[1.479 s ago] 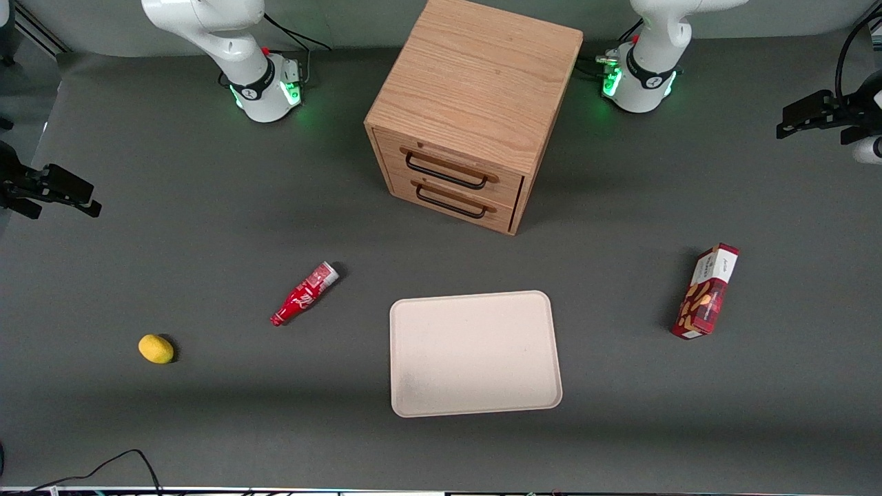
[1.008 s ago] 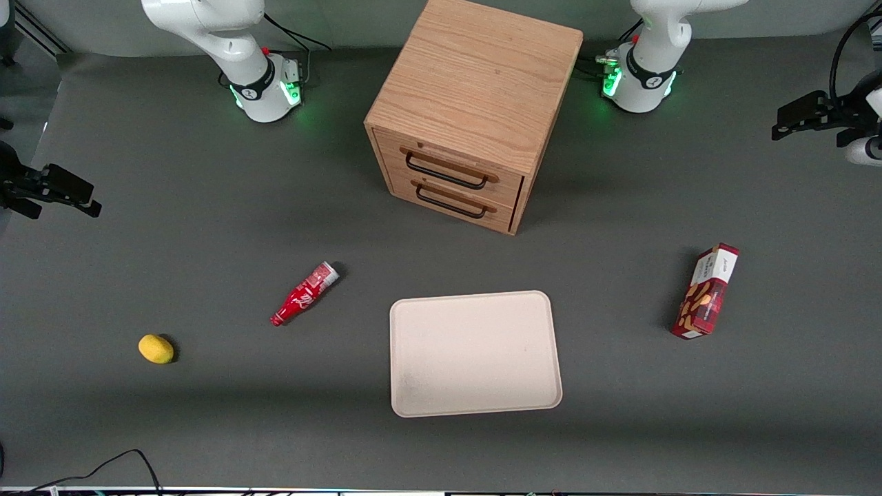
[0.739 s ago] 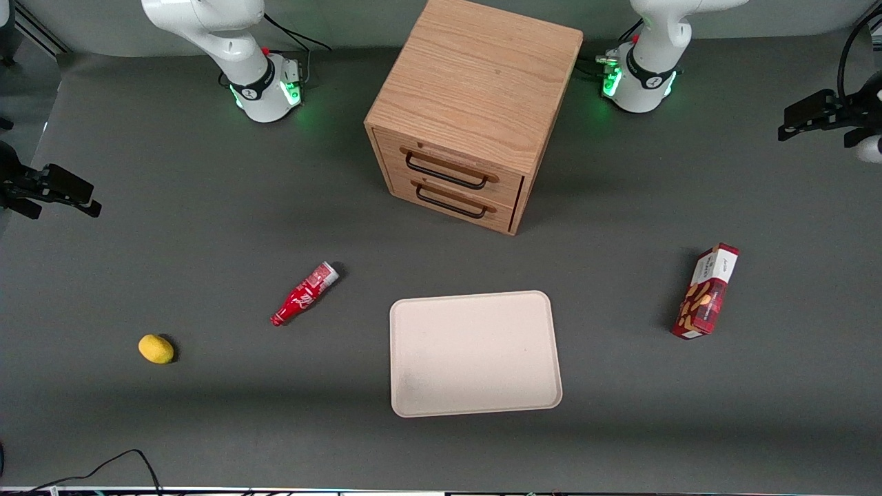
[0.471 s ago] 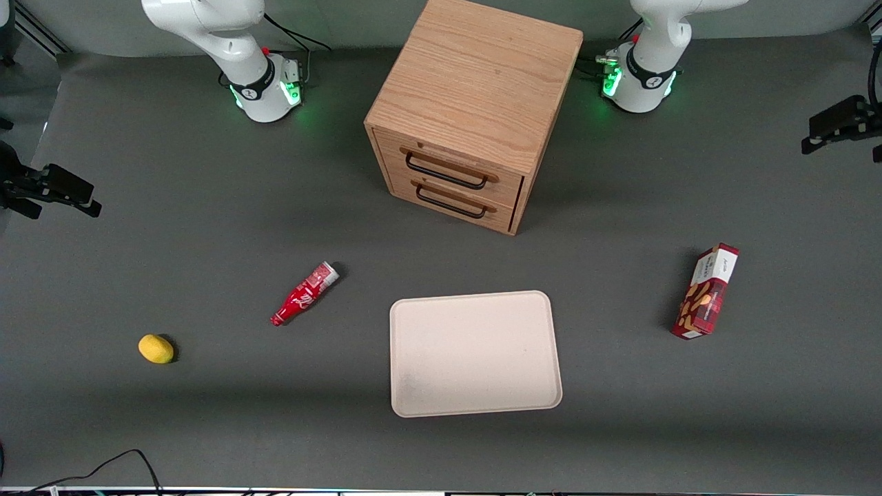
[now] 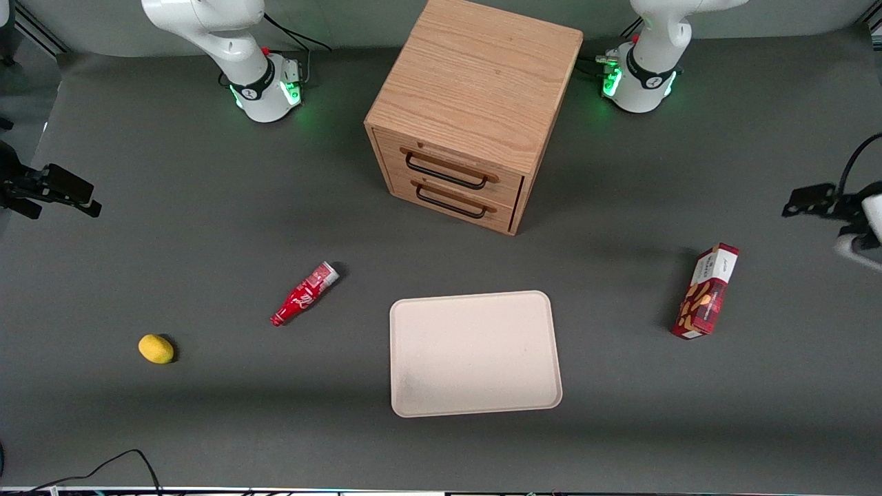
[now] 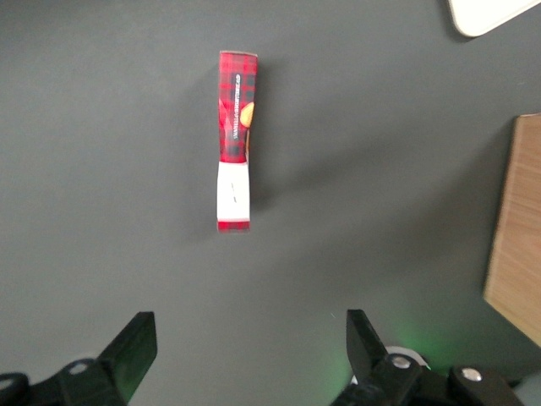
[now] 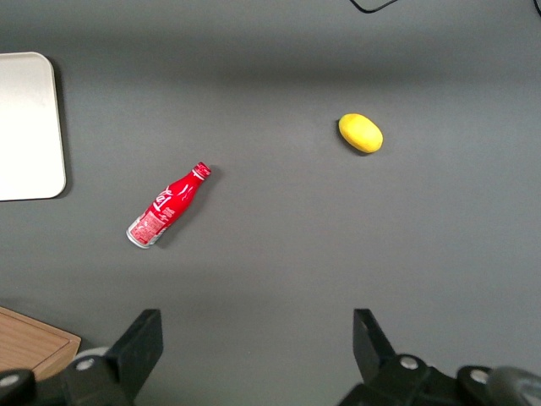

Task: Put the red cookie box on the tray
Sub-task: 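Lower the open left gripper over the cookie box and close it, then lift the cookie box with the left gripper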

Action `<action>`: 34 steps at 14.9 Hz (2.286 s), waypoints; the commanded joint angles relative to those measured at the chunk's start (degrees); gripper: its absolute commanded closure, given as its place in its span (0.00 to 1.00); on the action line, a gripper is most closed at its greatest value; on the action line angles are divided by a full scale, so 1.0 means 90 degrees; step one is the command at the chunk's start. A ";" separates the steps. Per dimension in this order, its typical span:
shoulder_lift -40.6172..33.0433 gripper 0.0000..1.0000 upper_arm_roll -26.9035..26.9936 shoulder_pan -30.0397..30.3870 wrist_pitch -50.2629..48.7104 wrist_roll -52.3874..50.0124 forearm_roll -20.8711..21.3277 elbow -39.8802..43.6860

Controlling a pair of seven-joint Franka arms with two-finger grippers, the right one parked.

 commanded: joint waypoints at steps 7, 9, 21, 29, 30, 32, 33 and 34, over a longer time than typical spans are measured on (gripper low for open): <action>-0.0056 0.00 0.0031 -0.0028 0.3593 0.0706 -0.0147 -0.3020; 0.0139 0.00 0.0021 -0.0028 0.4315 0.0706 -0.0157 -0.3343; 0.1117 1.00 -0.0018 -0.0096 0.6155 0.0696 -0.0802 -0.3598; 0.0806 1.00 -0.0018 -0.0067 0.5688 0.0716 -0.0840 -0.3394; 0.0679 1.00 -0.0008 -0.0067 0.5241 0.0687 -0.0841 -0.3190; 0.0434 1.00 0.0031 -0.0057 0.4265 0.0618 -0.0909 -0.2644; 0.0327 1.00 0.0040 -0.0038 0.3738 0.0570 -0.0928 -0.2283; 0.0210 1.00 0.0050 -0.0028 0.3162 0.0434 -0.0929 -0.1932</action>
